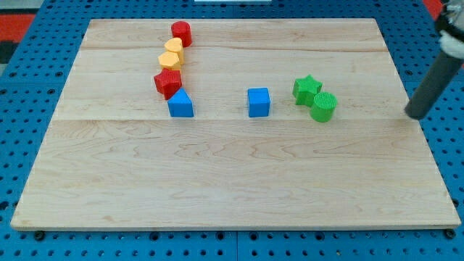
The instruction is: Separate the green star from the green circle
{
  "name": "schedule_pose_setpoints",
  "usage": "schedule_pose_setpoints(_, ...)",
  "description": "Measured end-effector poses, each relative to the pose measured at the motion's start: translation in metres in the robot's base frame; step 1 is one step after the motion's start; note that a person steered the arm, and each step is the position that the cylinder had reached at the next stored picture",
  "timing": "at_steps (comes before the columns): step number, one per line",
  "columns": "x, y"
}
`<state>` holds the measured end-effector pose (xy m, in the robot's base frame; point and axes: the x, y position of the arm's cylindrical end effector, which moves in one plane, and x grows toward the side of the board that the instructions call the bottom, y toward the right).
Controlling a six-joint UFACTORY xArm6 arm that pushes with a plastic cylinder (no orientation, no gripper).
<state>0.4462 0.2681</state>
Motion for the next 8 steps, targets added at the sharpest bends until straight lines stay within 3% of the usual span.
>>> schedule_pose_setpoints(2, -0.012, -0.080)
schedule_pose_setpoints(4, 0.011, -0.090)
schedule_pose_setpoints(5, -0.004, -0.136)
schedule_pose_setpoints(8, -0.094, -0.144)
